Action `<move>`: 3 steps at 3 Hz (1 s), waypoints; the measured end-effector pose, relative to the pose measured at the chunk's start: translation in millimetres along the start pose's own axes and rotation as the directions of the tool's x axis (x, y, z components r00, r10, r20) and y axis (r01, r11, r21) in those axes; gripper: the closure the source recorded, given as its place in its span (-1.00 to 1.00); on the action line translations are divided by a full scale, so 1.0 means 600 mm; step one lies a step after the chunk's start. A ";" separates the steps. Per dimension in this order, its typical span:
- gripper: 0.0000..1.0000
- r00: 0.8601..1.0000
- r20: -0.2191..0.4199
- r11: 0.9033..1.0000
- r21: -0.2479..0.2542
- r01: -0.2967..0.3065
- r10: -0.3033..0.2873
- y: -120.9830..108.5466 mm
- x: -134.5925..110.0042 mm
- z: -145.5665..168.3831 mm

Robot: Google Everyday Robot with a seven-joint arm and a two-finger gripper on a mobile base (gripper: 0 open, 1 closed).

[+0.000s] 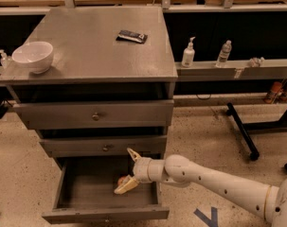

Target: Pick apple from bottom drawer and place on counter

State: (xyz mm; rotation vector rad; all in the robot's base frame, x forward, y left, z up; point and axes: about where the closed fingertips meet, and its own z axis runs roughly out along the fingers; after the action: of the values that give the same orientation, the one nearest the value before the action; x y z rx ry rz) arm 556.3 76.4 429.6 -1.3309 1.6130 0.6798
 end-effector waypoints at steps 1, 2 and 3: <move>-1.00 1.000 0.020 1.000 -0.007 -0.002 0.003 -0.009 0.017 0.014; -1.00 0.992 0.124 0.998 -0.058 0.034 -0.027 -0.008 0.064 0.065; -1.00 0.981 0.193 0.988 -0.150 0.028 0.001 0.035 0.149 0.139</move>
Offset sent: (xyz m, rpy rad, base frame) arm 0.0963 -0.0120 -0.1535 0.2910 -0.0625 0.0404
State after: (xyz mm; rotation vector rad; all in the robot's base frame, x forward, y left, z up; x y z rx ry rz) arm 560.5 112.1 311.2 -1.3392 1.4187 0.9103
